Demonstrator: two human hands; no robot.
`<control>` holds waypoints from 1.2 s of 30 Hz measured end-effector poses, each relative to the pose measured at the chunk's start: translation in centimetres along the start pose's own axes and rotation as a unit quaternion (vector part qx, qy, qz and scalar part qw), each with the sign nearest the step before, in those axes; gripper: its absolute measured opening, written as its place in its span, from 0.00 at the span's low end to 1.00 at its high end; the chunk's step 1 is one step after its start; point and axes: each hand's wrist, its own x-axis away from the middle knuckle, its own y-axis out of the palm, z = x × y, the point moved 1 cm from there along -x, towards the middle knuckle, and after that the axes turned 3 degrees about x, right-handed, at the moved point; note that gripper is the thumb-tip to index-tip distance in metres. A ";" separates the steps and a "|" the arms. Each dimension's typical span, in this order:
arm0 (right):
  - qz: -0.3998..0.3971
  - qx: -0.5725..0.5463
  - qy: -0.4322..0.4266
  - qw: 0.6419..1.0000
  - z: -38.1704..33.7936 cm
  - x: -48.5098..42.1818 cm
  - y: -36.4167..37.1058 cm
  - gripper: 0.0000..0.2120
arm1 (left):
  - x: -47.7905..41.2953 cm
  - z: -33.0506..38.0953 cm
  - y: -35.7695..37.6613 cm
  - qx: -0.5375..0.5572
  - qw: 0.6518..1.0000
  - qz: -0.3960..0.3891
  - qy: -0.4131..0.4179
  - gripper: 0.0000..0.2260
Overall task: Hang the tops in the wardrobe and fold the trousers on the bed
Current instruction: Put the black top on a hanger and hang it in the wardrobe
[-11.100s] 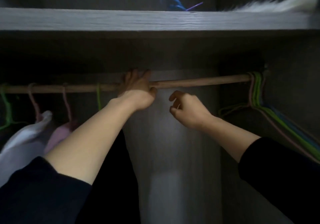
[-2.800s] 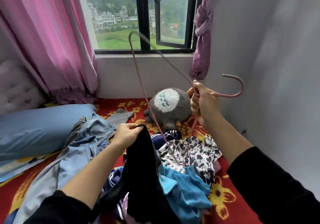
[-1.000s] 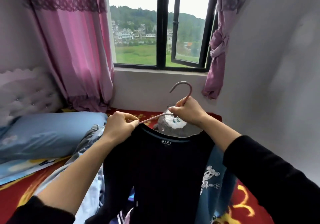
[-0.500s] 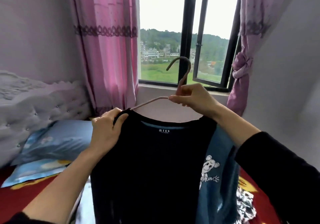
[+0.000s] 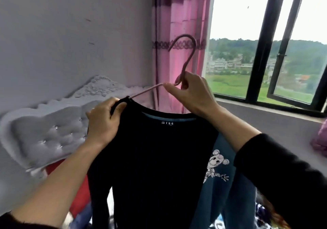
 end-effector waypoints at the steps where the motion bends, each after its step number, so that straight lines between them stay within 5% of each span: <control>1: 0.005 -0.025 -0.002 1.000 -1.8 -0.9 0.8 0.26 | 0.2 -0.4 -1.6 -0.008 1.000 0.005 -0.001 0.10; 7: -0.064 -0.122 -0.037 0.990 -11.1 -3.7 5.7 0.17 | 1.9 -5.3 -12.8 -0.157 0.986 0.054 0.023 0.20; 17: -0.238 -0.264 -0.084 0.931 -28.3 -3.7 17.0 0.09 | 5.0 -12.6 -31.5 -0.255 0.960 0.096 -0.062 0.11; 23: -0.300 -0.232 -0.149 0.913 -40.3 -2.3 24.4 0.16 | 5.9 -17.5 -42.5 -0.340 0.917 0.070 -0.195 0.15; 36: -0.399 -0.156 -0.233 0.873 -63.6 -0.5 40.2 0.11 | 7.4 -29.1 -63.4 -0.418 0.834 0.026 -0.360 0.22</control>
